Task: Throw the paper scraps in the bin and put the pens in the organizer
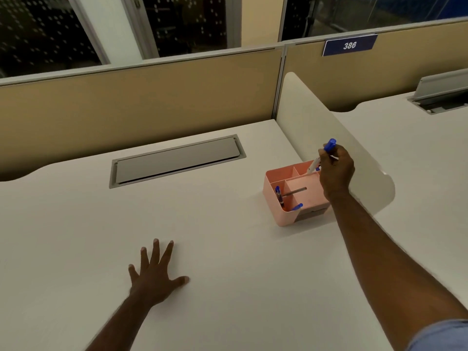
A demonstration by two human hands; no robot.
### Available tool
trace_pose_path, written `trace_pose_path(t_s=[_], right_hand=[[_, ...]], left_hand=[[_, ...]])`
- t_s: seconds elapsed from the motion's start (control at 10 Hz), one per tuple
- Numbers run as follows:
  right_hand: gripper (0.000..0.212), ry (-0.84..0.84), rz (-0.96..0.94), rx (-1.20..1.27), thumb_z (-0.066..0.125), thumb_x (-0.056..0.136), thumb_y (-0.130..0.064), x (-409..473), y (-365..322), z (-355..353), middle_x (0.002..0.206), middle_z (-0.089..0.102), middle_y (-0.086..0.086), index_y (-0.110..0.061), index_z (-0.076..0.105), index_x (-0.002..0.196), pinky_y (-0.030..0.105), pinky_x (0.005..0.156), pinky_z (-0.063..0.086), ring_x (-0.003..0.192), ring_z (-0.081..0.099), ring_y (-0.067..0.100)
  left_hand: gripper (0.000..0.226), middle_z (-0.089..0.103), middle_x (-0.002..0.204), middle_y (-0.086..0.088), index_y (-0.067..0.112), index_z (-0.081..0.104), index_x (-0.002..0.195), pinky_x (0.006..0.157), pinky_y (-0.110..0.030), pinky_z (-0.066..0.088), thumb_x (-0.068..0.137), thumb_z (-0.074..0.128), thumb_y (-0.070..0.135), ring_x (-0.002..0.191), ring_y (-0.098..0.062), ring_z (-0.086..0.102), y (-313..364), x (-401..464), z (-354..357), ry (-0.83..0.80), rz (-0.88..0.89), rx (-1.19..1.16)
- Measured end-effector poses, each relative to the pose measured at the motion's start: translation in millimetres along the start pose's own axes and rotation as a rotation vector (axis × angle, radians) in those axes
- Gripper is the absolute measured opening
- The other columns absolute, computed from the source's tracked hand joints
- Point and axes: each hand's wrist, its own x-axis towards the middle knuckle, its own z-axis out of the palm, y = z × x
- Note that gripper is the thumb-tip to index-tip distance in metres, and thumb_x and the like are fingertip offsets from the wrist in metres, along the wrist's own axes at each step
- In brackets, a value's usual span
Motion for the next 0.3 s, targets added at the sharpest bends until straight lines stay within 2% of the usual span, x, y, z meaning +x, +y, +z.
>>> trace_pose_path(t_s=[0.2, 0.3], right_hand=[[0.03, -0.04, 0.021, -0.062, 0.061, 0.09, -0.017, 0.9, -1.0, 15.7, 0.11, 0.066, 0.02, 0.002, 0.058, 0.113, 0.039, 0.095, 0.049, 0.104, 0.063, 0.03], [0.026, -0.097, 0.05, -0.256, 0.062, 0.089, -0.014, 2.1, 11.2, 20.8, 0.105, 0.066, 0.025, 0.006, 0.059, 0.106, 0.038, 0.089, 0.047, 0.099, 0.062, 0.036]], left_hand=[[0.103, -0.029, 0.154, 0.006, 0.042, -0.02, 0.142, 0.112, -0.063, 0.004, 0.071, 0.046, 0.079, 0.145, -0.029, -0.018, -17.1, -8.4, 0.8, -0.008, -0.023, -0.001], [0.097, -0.025, 0.157, 0.007, 0.045, -0.013, 0.143, 0.112, -0.063, 0.01, 0.073, 0.048, 0.076, 0.145, -0.028, -0.016, -21.5, -13.5, 3.6, -0.047, -0.021, -0.043]])
